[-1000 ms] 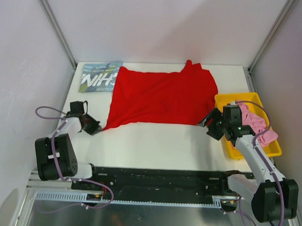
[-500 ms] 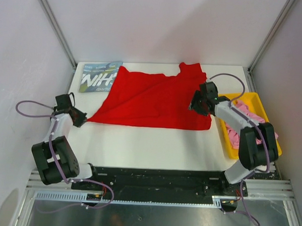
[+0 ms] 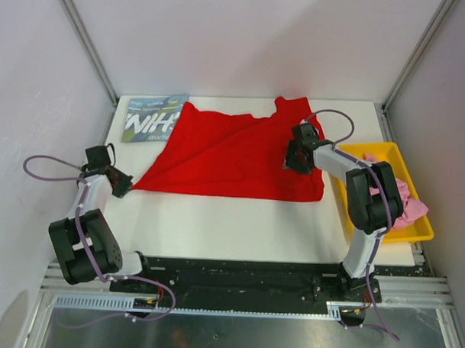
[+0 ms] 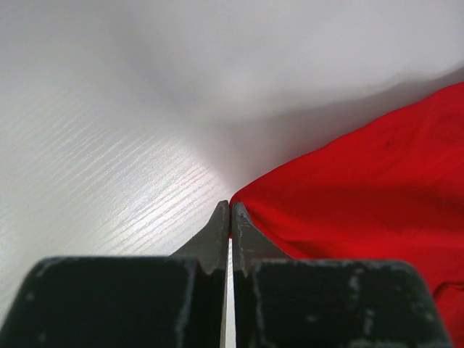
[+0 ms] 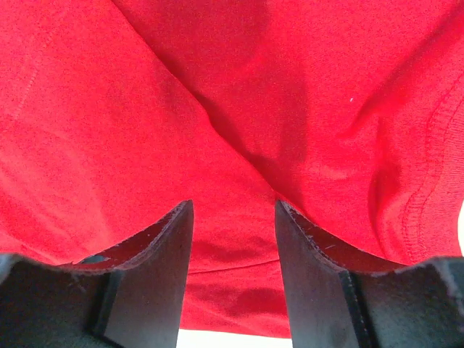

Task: Fold and stack the t-shirts
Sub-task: Flatten out the tshirt

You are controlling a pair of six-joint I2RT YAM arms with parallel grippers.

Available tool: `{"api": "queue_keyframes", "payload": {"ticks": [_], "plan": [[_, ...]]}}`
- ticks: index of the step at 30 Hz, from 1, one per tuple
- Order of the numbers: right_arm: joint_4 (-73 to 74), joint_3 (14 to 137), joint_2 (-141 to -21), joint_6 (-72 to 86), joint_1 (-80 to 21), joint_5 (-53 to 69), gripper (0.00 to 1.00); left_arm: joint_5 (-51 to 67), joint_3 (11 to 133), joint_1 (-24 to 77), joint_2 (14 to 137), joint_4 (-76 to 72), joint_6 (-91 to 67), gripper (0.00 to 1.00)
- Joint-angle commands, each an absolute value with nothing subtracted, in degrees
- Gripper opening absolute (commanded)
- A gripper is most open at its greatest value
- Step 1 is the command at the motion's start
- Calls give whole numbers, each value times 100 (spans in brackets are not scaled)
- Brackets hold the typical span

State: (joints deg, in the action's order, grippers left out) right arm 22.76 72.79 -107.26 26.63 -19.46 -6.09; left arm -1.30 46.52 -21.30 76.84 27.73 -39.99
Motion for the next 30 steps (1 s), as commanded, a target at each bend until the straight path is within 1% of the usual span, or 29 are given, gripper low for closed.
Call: {"api": "queue_keyframes", "payload": {"ticks": [1, 12, 17, 22, 25, 30], "plan": [[2294, 7507, -10861, 2484, -2027, -916, 53, -233, 4825, -2164, 7653, 2799, -3852, 0], [2421, 7511, -10884, 2336, -2095, -1625, 51, -203, 4798, -2171, 7642, 2784, -3867, 0], [2222, 7506, -10966, 2261, -2088, -1422, 51, -194, 4786, -2171, 7662, 2765, -3872, 0], [2171, 7506, -11073, 2304, -2085, -1189, 48, -196, 4786, -2171, 7660, 2761, -3876, 0], [2141, 7509, -11085, 2328, -2081, -1104, 44, -198, 4775, -2171, 7655, 2755, -3876, 0], [2213, 7508, -10922, 2389, -2072, -1157, 28, -218, 4756, -2168, 7637, 2757, -3871, 0]]}}
